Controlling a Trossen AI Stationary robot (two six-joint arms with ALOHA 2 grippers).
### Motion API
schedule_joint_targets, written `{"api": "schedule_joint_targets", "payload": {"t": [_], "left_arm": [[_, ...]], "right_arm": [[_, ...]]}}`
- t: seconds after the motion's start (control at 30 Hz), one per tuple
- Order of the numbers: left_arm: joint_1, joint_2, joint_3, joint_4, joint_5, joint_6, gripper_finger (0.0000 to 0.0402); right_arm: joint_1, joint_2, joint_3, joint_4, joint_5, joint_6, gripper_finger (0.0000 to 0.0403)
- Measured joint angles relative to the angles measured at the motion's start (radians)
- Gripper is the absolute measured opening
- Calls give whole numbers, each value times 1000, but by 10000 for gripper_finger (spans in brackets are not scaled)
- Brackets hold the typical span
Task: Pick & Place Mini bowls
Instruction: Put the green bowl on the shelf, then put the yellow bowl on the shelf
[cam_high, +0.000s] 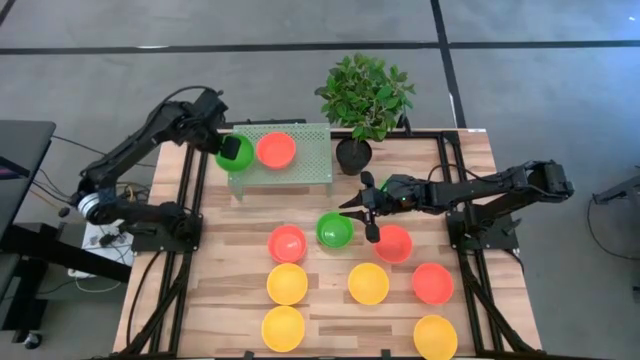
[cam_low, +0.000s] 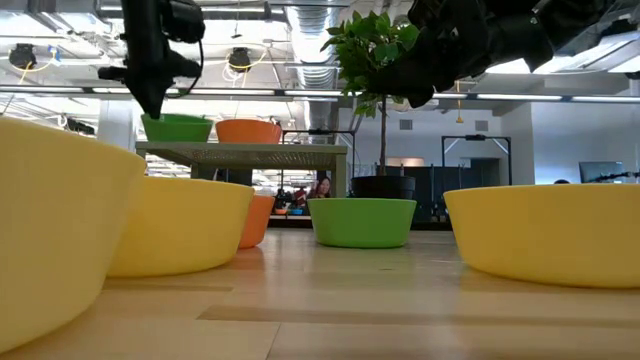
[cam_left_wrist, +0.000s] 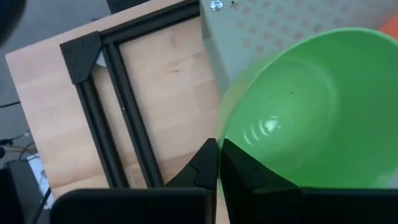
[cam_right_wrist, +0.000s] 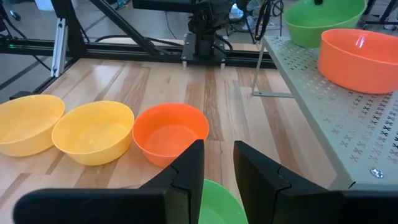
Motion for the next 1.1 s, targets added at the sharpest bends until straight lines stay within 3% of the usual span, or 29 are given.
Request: {"api": "schedule_joint_targets", "payload": {"t": [0.47,0.9,1.1], "left_arm": [[6,49,0,93,10,19,22],[6,49,0,104,9,19,84],[-13,45,0,108,9,19,92]], "right_arm": [[1,0,0,-1,0,36,82],[1,0,0,-1,0,36,82],[1,0,0,-1,0,36,82]]}}
